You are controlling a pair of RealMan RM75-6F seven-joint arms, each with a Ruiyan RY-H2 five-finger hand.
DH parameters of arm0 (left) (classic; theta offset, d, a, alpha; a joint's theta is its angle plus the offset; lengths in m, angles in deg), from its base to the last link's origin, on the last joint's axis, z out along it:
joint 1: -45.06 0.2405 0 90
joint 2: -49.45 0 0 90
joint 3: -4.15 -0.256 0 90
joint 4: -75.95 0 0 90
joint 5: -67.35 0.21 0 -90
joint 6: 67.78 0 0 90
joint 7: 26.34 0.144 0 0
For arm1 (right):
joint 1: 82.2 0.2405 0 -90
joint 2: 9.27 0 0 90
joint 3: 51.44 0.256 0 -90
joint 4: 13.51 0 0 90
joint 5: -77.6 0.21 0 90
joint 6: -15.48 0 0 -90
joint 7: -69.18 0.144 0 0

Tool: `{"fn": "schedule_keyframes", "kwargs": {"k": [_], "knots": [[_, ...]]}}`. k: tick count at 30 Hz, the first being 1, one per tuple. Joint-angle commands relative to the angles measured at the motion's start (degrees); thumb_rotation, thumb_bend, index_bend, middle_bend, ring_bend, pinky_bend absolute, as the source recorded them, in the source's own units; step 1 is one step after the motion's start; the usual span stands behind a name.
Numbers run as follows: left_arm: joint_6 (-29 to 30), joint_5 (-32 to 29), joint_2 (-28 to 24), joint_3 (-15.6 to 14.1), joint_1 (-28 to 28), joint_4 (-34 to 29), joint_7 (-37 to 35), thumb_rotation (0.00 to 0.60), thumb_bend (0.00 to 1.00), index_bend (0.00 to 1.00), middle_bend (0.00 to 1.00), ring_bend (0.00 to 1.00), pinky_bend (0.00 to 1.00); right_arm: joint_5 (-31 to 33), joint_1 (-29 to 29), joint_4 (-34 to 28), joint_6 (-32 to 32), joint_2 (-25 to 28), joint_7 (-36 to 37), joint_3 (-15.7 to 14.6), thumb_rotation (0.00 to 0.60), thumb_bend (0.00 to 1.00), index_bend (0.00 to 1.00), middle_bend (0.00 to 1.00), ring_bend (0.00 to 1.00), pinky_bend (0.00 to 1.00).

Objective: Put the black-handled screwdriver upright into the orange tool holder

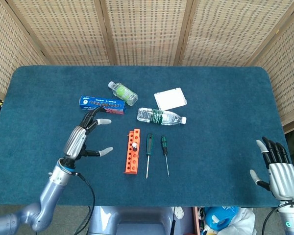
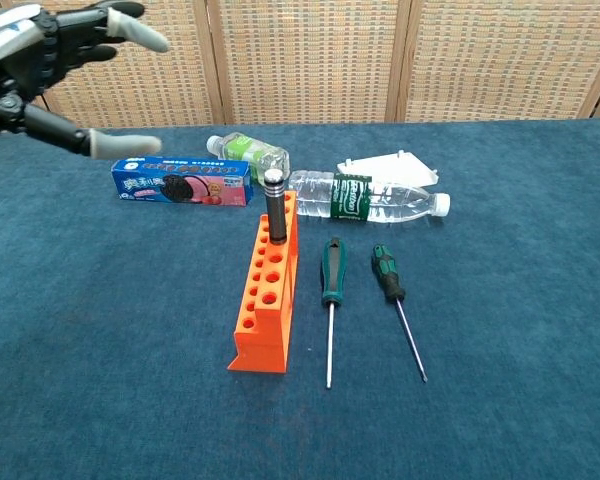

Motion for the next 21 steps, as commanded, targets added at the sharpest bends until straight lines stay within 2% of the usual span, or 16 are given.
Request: {"fn": "schedule_keyframes", "kwargs": {"k": [1,7,11,14,21], "knots": [[5.89,4.22,-5.83,-4.84,5.36,0.59,9.87,0.6,0.16,0.24,0.0,0.0,0.0,-0.05,0.05,-0.06,0.14,-0.1,-0.47,-0.09,0.6,0.28,0.0,0.0,0.0,0.0],[10.37,3.25,-11.37,-9.53,12.24,-0.24,21.89,0.6,0.17,0.21,0.0,0.0,0.0,-0.33,0.16,-0.33,0.39,-0.51,-2.28,-0.33,0.6,0.28,0.0,0.0,0.0,0.0],[12.32,1.9,-12.88,-11.37,15.56,-0.51,28.4,0.6,0.17,0.18,0.0,0.0,0.0,-0.47,0.21,-0.41,0.52,-0.79,-3.36,-0.46,0.6,0.28,0.0,0.0,0.0,0.0],[13.26,0.8,-13.34,-12.29,17.49,-0.63,30.99,0.6,0.16,0.17,0.0,0.0,0.0,-0.49,0.29,-0.49,0.62,-1.01,-4.01,-0.46,0.6,0.28,0.0,0.0,0.0,0.0],[15.26,0.7,-13.43,-12.75,19.78,0.01,31.07,0.6,0.16,0.16,0.0,0.0,0.0,-0.36,0.38,-0.76,0.57,-1.12,-4.3,-0.26,0.6,0.28,0.0,0.0,0.0,0.0]]}}
